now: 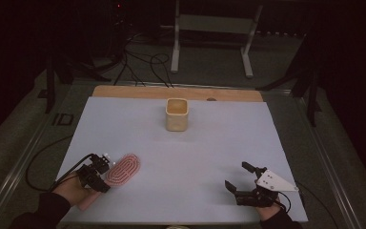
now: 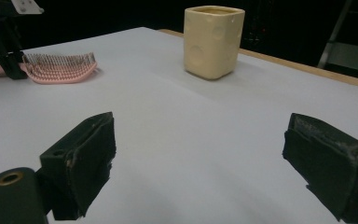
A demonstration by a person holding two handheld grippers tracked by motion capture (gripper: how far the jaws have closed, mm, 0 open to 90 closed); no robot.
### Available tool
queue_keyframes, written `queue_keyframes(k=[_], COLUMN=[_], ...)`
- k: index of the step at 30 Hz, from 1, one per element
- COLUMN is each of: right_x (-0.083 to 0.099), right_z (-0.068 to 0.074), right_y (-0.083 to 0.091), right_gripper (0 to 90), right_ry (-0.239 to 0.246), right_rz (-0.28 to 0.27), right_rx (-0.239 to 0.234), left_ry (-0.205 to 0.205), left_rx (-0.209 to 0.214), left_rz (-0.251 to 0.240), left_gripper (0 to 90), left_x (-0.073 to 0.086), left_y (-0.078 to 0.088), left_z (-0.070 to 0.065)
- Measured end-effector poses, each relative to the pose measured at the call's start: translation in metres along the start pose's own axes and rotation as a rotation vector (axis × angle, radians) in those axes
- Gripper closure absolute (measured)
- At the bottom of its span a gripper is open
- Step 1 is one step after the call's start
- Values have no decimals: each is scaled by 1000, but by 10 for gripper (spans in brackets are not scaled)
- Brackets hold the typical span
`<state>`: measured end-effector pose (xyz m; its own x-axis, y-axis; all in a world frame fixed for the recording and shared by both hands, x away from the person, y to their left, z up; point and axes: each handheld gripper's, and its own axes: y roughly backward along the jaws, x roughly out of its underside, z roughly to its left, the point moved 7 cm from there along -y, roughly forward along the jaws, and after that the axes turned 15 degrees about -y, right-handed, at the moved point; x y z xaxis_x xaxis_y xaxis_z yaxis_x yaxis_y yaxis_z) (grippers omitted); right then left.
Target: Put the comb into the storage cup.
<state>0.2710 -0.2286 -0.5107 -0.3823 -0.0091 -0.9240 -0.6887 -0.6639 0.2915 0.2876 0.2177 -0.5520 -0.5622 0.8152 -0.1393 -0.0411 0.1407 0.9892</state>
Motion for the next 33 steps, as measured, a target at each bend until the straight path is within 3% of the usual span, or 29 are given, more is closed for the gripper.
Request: queue_keyframes(k=[14, 33], right_x=[-1, 0], right_z=[0, -1], right_y=[0, -1], right_gripper=[88, 88], right_ry=[-4, -7], right_rz=[-5, -2], right_rx=[1, -2], left_ry=[4, -58], left_rx=[-21, -42], left_rz=[-103, -209], left_gripper=[712, 712], left_x=[-9, -37], left_y=[16, 31], left_z=[-1, -15])
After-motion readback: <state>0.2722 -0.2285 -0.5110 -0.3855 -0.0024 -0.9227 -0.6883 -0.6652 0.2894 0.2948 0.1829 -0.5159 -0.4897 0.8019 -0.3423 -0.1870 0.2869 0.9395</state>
